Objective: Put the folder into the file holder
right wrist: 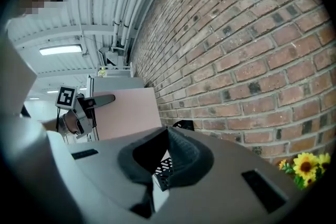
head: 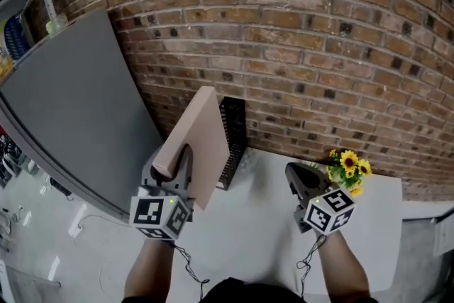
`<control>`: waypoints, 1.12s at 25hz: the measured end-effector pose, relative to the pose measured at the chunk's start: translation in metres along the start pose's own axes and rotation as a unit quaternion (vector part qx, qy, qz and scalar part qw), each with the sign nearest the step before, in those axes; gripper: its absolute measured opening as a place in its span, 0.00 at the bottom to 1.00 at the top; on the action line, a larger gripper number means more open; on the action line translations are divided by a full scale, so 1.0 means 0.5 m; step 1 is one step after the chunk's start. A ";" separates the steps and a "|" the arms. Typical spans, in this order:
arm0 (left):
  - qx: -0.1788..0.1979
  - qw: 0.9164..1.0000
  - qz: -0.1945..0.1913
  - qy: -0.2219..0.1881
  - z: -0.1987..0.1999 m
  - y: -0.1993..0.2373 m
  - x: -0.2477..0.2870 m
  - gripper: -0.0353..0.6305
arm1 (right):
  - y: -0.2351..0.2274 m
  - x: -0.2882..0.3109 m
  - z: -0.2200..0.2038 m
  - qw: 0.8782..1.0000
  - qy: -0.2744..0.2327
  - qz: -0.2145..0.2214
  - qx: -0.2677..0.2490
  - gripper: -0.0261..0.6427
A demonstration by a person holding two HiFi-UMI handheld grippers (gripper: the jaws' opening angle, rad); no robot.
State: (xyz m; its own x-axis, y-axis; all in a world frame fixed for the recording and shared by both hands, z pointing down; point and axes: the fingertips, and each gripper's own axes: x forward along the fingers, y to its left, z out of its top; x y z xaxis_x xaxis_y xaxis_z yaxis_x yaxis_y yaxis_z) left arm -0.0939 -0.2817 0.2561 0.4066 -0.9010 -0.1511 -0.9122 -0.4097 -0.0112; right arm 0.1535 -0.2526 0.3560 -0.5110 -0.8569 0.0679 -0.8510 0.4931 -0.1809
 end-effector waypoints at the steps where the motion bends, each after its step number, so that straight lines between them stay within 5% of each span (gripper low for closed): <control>1: -0.003 1.000 -0.004 0.000 -0.003 0.007 0.013 0.29 | -0.003 0.006 0.000 1.000 0.000 -0.005 0.001 0.04; 28: -0.045 0.998 -0.049 -0.002 -0.113 0.083 0.282 0.29 | -0.043 0.127 -0.057 0.996 0.016 -0.082 0.017 0.04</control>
State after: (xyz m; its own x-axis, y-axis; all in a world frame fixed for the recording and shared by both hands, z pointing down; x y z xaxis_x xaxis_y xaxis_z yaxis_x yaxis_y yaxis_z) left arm -0.0716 -0.4336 0.2901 0.4930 -0.8555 -0.1583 -0.8598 -0.5069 0.0621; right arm 0.1358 -0.3134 0.3919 -0.3692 -0.9200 0.1313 -0.9191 0.3405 -0.1984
